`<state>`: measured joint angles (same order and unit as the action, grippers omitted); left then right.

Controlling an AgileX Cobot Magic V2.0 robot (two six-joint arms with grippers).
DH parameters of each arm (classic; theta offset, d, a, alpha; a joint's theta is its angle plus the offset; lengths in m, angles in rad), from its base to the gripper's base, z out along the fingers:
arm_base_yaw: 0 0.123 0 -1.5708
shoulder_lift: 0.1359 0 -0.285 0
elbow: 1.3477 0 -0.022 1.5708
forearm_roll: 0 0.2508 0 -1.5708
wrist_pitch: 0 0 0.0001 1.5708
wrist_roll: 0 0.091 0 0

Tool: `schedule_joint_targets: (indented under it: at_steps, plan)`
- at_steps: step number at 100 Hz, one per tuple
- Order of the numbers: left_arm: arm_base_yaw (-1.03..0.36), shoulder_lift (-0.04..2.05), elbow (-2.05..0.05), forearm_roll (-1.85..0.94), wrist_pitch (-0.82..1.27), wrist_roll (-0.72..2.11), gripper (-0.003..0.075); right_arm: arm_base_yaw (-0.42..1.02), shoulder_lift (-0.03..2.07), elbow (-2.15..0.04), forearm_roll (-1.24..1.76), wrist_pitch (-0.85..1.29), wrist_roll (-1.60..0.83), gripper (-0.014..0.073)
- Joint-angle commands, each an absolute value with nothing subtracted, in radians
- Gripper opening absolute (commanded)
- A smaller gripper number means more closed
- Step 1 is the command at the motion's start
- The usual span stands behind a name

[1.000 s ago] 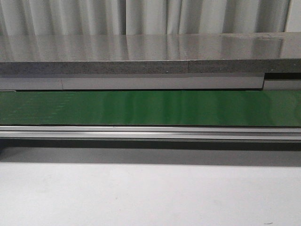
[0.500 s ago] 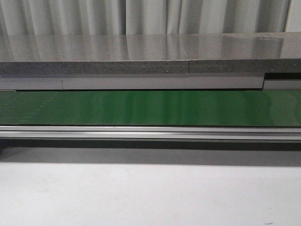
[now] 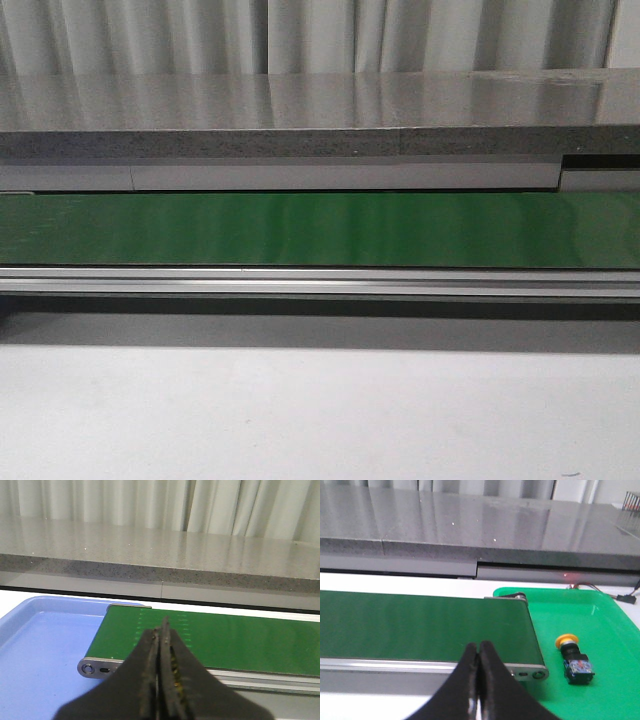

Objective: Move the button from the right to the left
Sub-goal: 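Move the right gripper over the yellow-capped button in the green tray, then lower the right gripper and grasp the yellow-capped button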

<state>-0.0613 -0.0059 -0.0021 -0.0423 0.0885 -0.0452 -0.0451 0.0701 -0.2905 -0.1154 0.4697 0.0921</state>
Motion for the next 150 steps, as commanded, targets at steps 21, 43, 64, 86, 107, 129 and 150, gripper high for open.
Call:
schedule_joint_targets:
  at_steps: [21, 43, 64, 86, 107, 129, 150]
  plan:
    - [-0.059, -0.037, 0.043, -0.044, 0.015, -0.054, -0.0020, -0.050, 0.310, -0.563, -0.116, 0.625, 0.089, -0.0066]
    - [-0.059, -0.037, 0.043, -0.044, 0.015, -0.054, -0.0020, -0.050, 0.490, -0.706, -0.176, 0.679, 0.178, -0.0066]
    - [-0.059, -0.037, 0.043, -0.044, 0.015, -0.054, -0.0020, -0.051, 0.601, -0.790, -0.308, 0.776, 0.302, -0.0066]
    - [-0.059, -0.037, 0.043, -0.044, 0.015, -0.054, -0.0020, -0.158, 0.663, -0.833, -0.279, 0.773, 0.302, -0.0066]
    - [-0.059, -0.037, 0.043, -0.044, 0.015, -0.054, -0.0020, -0.364, 0.745, -0.851, -0.107, 0.768, 0.151, -0.0066]
    - [-0.059, -0.037, 0.043, -0.044, 0.015, -0.054, -0.0020, -0.496, 0.872, -0.857, 0.056, 0.764, -0.070, 0.0134]
    - [-0.059, -0.037, 0.043, -0.044, 0.015, -0.054, -0.0020, -0.550, 1.010, -0.862, 0.049, 0.746, -0.087, 0.0665]
